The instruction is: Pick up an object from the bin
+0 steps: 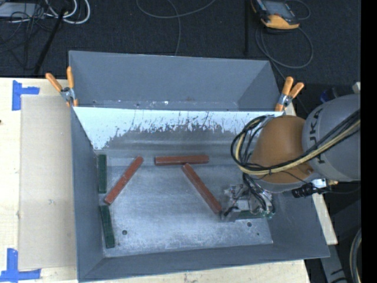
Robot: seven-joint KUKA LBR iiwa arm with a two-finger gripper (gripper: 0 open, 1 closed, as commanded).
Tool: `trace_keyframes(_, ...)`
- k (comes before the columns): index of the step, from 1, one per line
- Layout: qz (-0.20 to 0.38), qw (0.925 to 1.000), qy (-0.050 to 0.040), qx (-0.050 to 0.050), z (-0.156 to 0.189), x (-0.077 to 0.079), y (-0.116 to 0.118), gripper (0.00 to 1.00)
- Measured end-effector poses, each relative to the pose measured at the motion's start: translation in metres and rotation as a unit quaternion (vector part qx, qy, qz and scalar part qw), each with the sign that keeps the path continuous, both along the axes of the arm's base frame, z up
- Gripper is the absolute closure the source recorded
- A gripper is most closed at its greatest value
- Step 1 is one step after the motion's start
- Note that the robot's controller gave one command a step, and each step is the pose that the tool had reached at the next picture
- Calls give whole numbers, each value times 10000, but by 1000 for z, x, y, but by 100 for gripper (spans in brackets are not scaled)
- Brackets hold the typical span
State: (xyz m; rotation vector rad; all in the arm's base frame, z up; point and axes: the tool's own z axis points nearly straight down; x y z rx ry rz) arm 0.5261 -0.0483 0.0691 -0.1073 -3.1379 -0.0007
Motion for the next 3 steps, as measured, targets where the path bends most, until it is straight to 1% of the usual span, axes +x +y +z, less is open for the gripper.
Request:
trace_keyframes(1,-4,10000,-1,1,0,0,0,0)
trace_keyframes(2,-1391,9903,-16,4,1,28,31,0)
trace_keyframes(3,-1391,9903,-11,-1,1,28,30,100)
